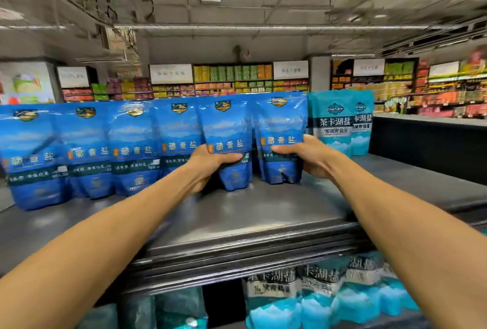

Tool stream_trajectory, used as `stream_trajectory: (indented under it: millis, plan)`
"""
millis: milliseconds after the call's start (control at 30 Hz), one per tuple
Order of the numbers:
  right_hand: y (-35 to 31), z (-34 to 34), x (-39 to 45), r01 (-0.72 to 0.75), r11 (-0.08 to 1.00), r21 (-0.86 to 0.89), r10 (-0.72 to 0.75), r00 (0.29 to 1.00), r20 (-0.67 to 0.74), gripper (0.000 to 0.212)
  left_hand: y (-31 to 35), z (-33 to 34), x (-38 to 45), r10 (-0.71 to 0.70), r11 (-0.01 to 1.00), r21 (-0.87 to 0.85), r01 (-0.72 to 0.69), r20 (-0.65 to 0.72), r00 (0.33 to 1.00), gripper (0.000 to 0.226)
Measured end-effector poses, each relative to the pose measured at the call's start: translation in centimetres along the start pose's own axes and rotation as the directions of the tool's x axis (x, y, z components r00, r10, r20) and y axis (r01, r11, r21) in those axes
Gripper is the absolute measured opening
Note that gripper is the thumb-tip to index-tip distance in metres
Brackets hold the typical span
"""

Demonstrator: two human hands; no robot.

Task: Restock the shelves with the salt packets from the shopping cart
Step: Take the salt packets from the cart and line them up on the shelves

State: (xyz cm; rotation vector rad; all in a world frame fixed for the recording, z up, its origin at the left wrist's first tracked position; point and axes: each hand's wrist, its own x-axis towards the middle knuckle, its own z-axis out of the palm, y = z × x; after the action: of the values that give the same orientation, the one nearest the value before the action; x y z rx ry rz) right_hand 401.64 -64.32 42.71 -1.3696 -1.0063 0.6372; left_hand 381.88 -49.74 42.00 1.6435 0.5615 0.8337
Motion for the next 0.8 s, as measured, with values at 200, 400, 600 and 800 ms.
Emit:
stream_trajectory:
  millis: [200,400,600,800]
  plan:
    - [0.0,-2.1,-1.3,-0.083,0.871,-0.483,0.055,0.996,-0.073,0.042,-0.6,-0.9,-1.3,0.018,0.933,0.36,0.023,-0.112,0.994,0.037]
    - [-0.1,-0.2,-0.8,-0.073,0.904,-0.421,0.019,0.991,-0.131,0.047,0.2,-0.5,-1.2,0.183,0.664,0.747,-0.034,-0.119,0.976,0.063]
    - [0.2,1.5,0.7,-0.079,0.91,-0.407,0.006,0.984,-0.176,0.048,2.2,-0.2,-0.9,0.156,0.315,0.948,0.043,-0.096,0.983,0.065]
    - [0.4,1.5,0.6,-0.123,0.9,-0.419,0.047,0.981,-0.187,0.049,2.2,0.0,-1.5,0.198,0.201,0.978,0.055,-0.095,0.976,0.064]
